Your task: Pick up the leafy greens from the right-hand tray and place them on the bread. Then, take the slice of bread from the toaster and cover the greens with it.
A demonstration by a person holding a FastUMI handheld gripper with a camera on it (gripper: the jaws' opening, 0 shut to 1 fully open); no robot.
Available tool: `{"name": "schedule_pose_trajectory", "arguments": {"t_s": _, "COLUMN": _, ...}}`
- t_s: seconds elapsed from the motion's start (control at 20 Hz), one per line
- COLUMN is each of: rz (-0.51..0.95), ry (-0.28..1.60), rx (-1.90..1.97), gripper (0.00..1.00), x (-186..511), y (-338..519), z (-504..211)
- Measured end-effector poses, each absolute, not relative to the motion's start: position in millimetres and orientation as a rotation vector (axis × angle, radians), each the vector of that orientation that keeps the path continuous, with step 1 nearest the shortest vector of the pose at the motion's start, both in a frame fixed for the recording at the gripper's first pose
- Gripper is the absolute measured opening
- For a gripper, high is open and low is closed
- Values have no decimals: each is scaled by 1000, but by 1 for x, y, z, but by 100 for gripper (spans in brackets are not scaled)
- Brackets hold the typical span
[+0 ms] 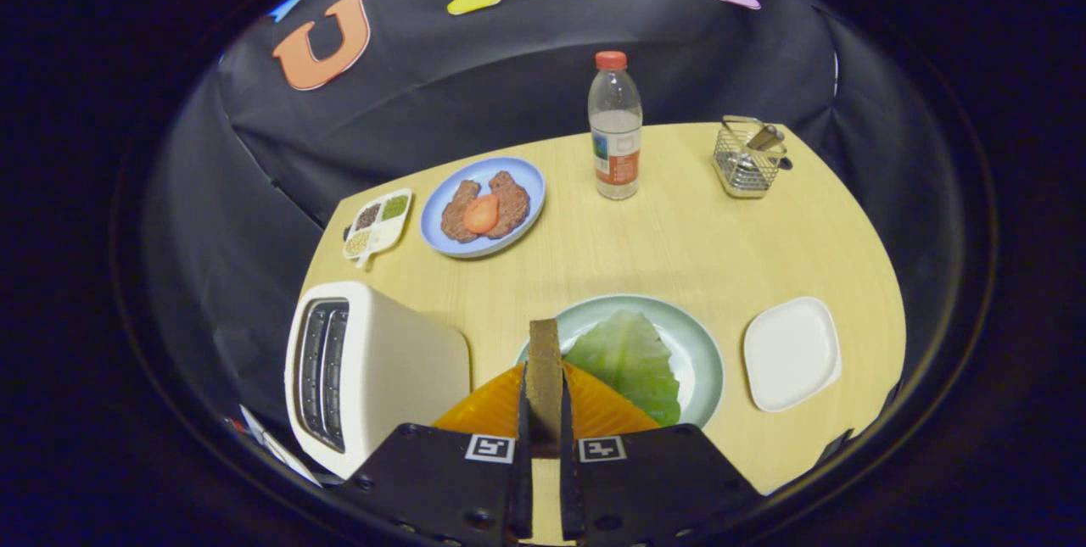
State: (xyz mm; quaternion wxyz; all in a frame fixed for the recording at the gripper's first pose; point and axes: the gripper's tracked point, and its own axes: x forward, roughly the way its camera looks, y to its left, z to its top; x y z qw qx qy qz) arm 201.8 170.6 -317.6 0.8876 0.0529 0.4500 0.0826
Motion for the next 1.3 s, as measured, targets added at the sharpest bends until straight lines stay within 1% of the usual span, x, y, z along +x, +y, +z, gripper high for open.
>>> {"name": "schedule_pose_trajectory", "arguments": {"t_s": 0.4, "rz": 197, "ry": 970, "rx": 84, "gripper": 13, "x": 211, "y": 141, "z": -336}}
{"name": "schedule_pose_trajectory", "arguments": {"t_s": 0.6, "rz": 198, "ry": 1001, "rx": 75, "gripper": 17, "x": 218, "y": 122, "z": -351}}
{"name": "schedule_pose_trajectory", "arguments": {"t_s": 0.65, "rz": 206, "ry": 1008, "rx": 73, "gripper": 25, "x": 220, "y": 120, "z": -357}}
{"name": "schedule_pose_trajectory", "arguments": {"t_s": 0.8, "rz": 215, "ry": 1031, "rx": 61, "gripper": 27, "x": 222, "y": 109, "z": -366}}
{"name": "schedule_pose_trajectory", "arguments": {"t_s": 0.85, "rz": 214, "ry": 1036, "rx": 59, "gripper": 35, "x": 222, "y": 105, "z": -368}}
{"name": "schedule_pose_trajectory", "arguments": {"t_s": 0.95, "rz": 196, "ry": 1045, "rx": 45, "gripper": 39, "x": 225, "y": 97, "z": -376}}
{"name": "schedule_pose_trajectory", "arguments": {"t_s": 1.2, "rz": 198, "ry": 1059, "rx": 8, "gripper": 58, "x": 226, "y": 87, "z": -382}}
{"name": "schedule_pose_trajectory", "arguments": {"t_s": 1.3, "rz": 199, "ry": 1056, "rx": 6, "gripper": 62, "x": 224, "y": 86, "z": -380}}
